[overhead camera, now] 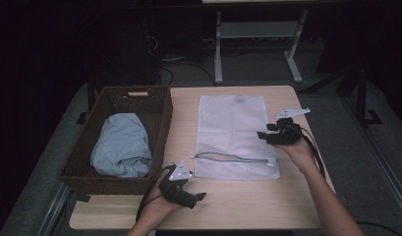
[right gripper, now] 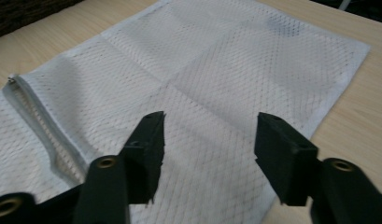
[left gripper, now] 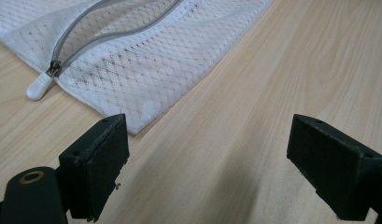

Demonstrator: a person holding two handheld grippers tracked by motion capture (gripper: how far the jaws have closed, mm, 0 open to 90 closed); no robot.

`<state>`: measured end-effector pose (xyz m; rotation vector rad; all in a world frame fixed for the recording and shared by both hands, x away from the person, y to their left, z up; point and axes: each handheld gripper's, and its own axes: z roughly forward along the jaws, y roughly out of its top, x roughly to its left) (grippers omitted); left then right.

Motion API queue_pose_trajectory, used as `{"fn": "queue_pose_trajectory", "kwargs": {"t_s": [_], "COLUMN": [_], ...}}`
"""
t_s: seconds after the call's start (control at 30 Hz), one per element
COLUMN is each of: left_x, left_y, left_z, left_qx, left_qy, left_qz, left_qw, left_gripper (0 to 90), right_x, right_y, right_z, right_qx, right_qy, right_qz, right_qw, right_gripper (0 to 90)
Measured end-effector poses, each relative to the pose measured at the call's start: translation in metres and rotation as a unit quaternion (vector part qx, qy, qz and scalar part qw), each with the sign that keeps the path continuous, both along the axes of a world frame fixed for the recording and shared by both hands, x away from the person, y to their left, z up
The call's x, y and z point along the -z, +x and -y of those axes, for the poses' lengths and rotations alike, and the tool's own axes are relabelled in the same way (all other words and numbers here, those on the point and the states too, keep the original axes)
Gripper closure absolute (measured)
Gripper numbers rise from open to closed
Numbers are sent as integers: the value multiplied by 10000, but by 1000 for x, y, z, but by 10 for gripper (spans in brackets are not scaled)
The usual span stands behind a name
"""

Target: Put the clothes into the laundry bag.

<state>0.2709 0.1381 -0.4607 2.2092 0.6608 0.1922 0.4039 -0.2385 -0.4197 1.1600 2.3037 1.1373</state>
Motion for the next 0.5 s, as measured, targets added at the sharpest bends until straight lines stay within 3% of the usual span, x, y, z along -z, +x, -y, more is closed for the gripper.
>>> {"fn": "queue_pose_trajectory", "kwargs": {"t_s": [0.3, 0.37, 0.5], "left_x": [0, -1, -1], "left_y": [-1, -1, -2], "left_z": [0, 0, -1], "left_qx": [18, 27, 20], "left_qy": [-18, -17, -29], "left_qz": [-19, 2, -4], "left_qw": [10000, 10000, 10000], "left_gripper": [124, 124, 124], "right_x": [17, 25, 32], "right_y": [19, 23, 26], "right_z": [-3, -1, 3], "right_qx": [284, 366, 441], "right_qy": [-84, -140, -228], "right_qz": [-26, -175, -209], "right_qw": [9996, 9991, 9985], "right_gripper": [666, 759, 846]}}
